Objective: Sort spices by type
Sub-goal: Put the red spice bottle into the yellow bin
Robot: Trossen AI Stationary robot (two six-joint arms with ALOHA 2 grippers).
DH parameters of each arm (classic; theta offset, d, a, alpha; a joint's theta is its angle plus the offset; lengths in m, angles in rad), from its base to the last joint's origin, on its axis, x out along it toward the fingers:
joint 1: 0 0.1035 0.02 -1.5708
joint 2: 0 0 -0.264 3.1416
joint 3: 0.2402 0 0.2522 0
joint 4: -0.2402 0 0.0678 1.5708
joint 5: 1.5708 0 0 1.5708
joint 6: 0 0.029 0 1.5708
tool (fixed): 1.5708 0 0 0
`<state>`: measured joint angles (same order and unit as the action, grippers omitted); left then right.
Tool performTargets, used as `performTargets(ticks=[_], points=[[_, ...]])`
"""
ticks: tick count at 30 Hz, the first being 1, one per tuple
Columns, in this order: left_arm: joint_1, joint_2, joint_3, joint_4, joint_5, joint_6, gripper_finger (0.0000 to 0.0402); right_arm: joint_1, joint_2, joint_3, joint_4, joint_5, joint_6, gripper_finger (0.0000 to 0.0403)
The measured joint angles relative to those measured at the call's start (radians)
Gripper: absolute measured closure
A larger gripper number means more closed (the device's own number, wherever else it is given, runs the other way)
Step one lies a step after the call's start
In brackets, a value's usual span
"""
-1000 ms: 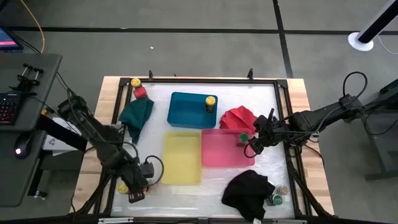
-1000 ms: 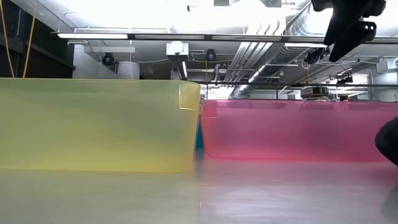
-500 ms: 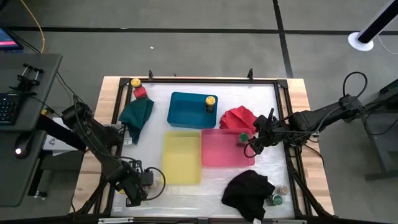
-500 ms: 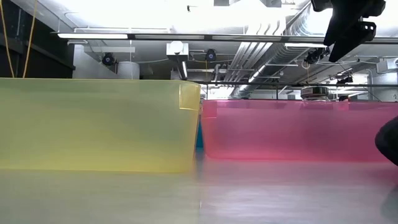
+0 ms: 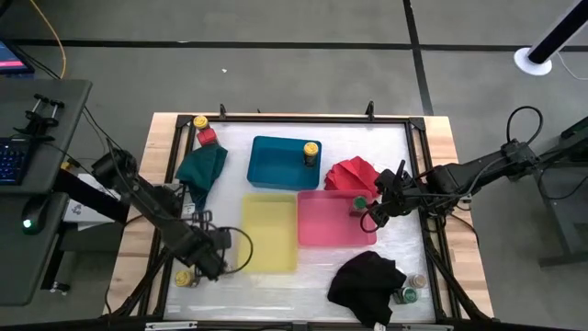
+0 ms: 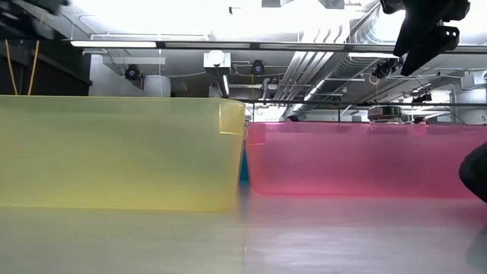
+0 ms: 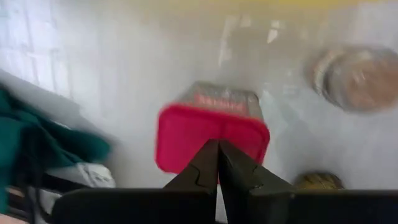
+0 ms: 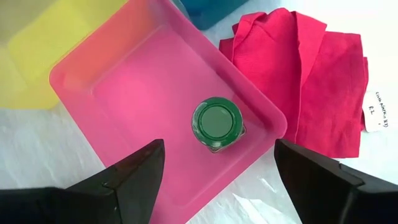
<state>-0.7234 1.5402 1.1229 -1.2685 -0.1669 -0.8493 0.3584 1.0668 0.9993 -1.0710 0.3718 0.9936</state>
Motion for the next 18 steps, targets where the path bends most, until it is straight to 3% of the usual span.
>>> performTargets(ticks=[5, 10, 15, 18], points=[[0.11, -0.002, 0.0, -0.007, -0.04, 0.145, 0.0401, 0.0, 0.0, 0.0, 0.0, 0.013, 0.02, 0.0104], [0.195, -0.086, 0.047, -0.08, -0.041, 0.105, 0.0401, 0.0, 0.0, 0.0, 0.0, 0.013, 0.027, 0.0104], [0.15, -0.266, 0.026, -0.018, -0.061, -0.182, 0.0401, 0.0, 0.0, 0.0, 0.0, 0.013, 0.026, 0.0104], [0.081, -0.363, -0.027, 0.008, -0.064, -0.452, 0.0401, 0.0, 0.0, 0.0, 0.0, 0.018, 0.019, 0.0104]])
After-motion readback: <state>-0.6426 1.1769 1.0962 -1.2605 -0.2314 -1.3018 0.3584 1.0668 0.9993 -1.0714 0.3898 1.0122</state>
